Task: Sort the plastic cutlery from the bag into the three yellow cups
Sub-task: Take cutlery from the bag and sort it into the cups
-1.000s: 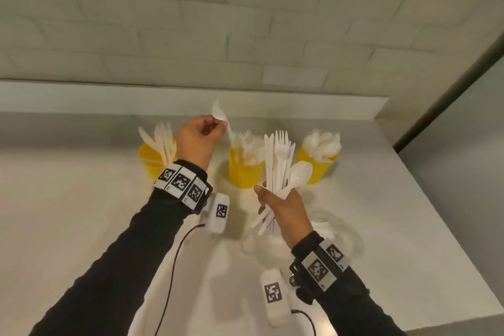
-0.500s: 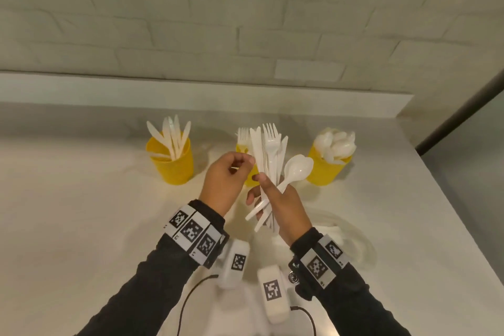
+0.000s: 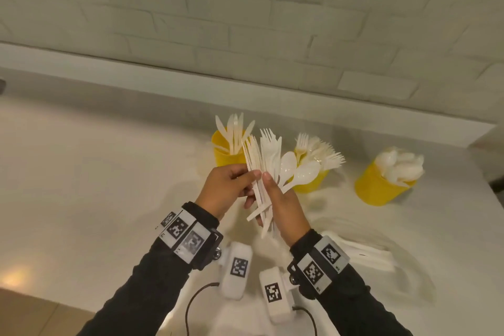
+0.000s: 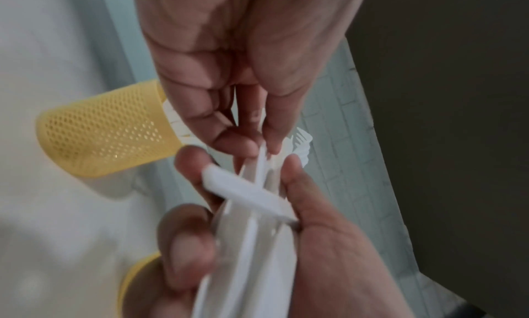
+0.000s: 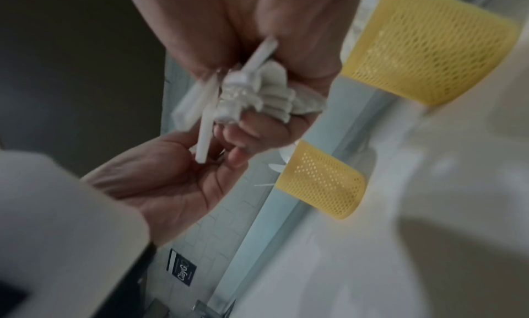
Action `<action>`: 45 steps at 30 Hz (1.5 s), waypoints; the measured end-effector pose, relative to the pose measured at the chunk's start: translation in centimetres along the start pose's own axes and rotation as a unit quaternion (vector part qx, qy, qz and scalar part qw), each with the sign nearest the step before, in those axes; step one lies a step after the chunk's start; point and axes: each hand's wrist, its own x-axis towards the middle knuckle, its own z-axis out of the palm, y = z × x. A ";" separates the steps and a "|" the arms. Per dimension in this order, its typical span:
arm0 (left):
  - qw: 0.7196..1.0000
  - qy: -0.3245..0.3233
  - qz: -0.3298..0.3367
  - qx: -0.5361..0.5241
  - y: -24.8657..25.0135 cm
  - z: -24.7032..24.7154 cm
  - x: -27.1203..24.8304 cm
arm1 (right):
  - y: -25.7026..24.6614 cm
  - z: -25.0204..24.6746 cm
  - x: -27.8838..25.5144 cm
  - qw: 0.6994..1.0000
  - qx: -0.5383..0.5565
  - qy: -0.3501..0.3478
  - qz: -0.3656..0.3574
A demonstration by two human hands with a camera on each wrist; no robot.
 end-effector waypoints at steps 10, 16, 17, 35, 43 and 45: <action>0.997 -0.013 -0.057 -0.056 -1.3 -2.6 0.1 | 0.6 3.0 1.1 0.995 -0.069 0.061 -0.028; 0.996 0.018 -0.047 -0.074 -1.9 -3.0 0.5 | 0.3 3.2 1.6 0.997 -0.048 0.053 -0.001; 0.996 0.022 -0.049 -0.071 -1.9 -3.0 0.7 | 0.3 3.1 1.8 0.998 -0.044 0.048 0.005; 0.977 0.159 0.082 0.119 0.9 -5.5 10.5 | -0.1 -0.7 3.3 0.991 0.042 0.118 0.042; 0.978 0.162 0.052 0.121 2.4 -5.6 8.2 | -0.3 -0.7 3.1 0.991 0.114 0.063 0.032; 0.974 0.145 0.071 0.159 2.7 -5.1 6.5 | -0.3 -0.5 3.1 0.989 0.140 0.049 0.018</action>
